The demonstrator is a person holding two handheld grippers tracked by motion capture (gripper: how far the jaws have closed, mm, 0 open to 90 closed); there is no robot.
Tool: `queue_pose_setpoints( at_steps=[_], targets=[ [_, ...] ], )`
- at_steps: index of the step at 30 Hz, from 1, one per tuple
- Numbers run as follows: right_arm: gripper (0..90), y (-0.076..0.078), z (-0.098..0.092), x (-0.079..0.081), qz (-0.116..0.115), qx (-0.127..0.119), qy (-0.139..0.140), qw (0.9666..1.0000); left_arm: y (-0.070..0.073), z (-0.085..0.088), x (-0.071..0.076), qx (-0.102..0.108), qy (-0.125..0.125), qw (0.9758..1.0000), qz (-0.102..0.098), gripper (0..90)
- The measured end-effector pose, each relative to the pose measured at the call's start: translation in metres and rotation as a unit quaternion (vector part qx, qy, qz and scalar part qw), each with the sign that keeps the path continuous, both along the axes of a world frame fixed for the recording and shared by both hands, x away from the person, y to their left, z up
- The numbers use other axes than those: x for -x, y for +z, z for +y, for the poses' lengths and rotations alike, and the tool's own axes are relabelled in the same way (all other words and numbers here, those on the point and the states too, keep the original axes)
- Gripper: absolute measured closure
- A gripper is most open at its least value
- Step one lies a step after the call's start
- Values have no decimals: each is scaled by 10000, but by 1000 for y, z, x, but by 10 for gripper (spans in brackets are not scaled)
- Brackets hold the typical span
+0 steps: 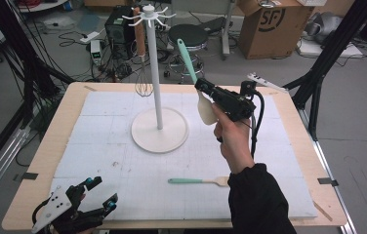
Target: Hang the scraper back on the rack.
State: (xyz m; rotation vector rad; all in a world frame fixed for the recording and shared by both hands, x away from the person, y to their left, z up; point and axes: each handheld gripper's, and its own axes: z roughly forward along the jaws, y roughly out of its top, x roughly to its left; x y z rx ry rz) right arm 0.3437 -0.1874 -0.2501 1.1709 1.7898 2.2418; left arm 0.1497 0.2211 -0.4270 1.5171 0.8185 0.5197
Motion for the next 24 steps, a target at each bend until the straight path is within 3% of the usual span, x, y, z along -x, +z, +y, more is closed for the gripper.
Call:
queue_pose_setpoints(
  at_steps=[16, 20, 24],
  targets=[
    [854, 24, 12, 2, -308, -146, 161, 9993, 0, 1, 1, 3, 16, 10000, -12, 238],
    [856, 21, 16, -3, -185, -97, 167, 9996, 0, 1, 1, -7, 13, 10000, -5, 238],
    [856, 20, 21, -4, -222, -234, 242, 9992, 0, 2, 0, 14, 31, 10000, -12, 238]
  ],
)
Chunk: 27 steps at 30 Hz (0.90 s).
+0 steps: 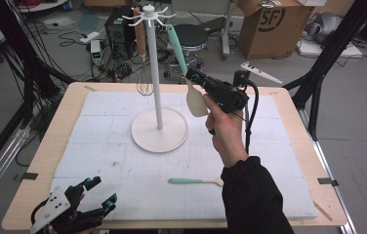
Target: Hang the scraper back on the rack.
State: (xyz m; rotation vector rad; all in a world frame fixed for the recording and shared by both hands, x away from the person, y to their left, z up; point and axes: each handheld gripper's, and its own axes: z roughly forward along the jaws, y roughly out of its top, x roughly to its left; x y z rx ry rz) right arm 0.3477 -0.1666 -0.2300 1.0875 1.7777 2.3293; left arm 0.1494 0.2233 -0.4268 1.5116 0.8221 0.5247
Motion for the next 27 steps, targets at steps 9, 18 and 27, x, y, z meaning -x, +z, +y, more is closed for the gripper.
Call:
queue_pose_setpoints(
  at_steps=[9, 18, 27],
  targets=[
    [856, 1, -1, 1, -52, -171, 81, 9998, 0, 1, 0, -10, 12, 10000, 5, 238],
    [856, -1, 2, 1, -32, -271, 262, 9993, 0, 1, 1, -19, 5, 10000, -6, 238],
    [856, -2, 12, 3, -61, -362, 528, 9979, 0, 1, 1, -22, 4, 10000, -11, 238]
  ],
)
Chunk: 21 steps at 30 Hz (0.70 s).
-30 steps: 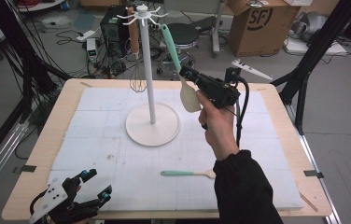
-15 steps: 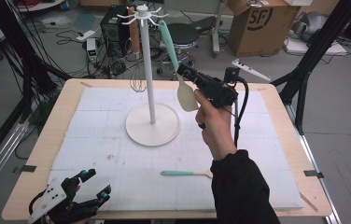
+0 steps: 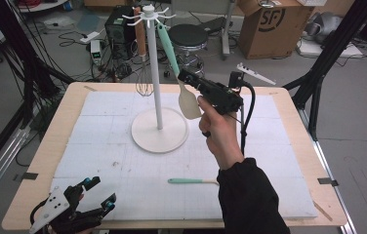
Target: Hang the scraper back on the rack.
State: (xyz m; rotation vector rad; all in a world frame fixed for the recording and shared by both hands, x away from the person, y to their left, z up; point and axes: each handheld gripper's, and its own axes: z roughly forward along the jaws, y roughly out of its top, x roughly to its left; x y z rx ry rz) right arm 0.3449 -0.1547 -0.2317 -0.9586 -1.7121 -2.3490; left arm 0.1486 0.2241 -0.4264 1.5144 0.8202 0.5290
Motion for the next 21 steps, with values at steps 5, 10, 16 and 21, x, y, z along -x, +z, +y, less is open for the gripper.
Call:
queue_pose_setpoints(
  at_steps=[5, 10, 16, 21],
  targets=[
    [856, 1, 8, -1, 15, 6, 168, 9999, 0, 0, 0, 0, 2, 10000, -1, 238],
    [856, 1, 15, -3, 39, 3, 216, 9998, 0, 1, 0, 31, 7, 10000, 4, 238],
    [856, -2, 17, -10, 110, -18, 173, 9998, 1, 3, 1, 26, 19, 10000, -8, 239],
    [855, -5, 20, -16, 166, 1, 156, 9997, 0, 4, 0, 41, 36, 10000, 8, 238]
  ],
)
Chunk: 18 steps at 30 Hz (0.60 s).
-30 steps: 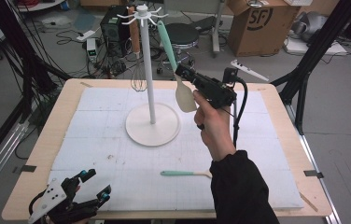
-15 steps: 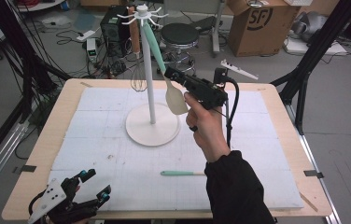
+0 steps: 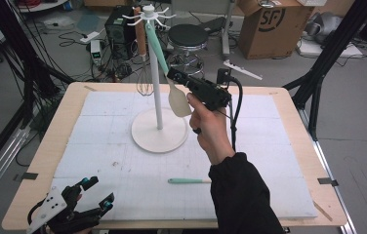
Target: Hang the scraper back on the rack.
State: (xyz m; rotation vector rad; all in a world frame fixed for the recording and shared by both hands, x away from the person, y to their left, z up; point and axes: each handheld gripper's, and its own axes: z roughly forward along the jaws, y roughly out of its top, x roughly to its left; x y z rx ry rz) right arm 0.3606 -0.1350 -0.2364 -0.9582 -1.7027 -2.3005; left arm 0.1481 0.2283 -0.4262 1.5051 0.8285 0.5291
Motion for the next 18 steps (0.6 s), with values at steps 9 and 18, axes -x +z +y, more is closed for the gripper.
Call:
queue_pose_setpoints(
  at_steps=[9, 18],
  targets=[
    [852, -3, 2, -3, 147, 109, -188, 9997, 0, 0, 0, 4, 16, 10000, -19, 239],
    [771, -4, 1, -5, 232, 235, -331, 9989, 1, 1, 1, -1, 15, 10000, -18, 239]
  ],
)
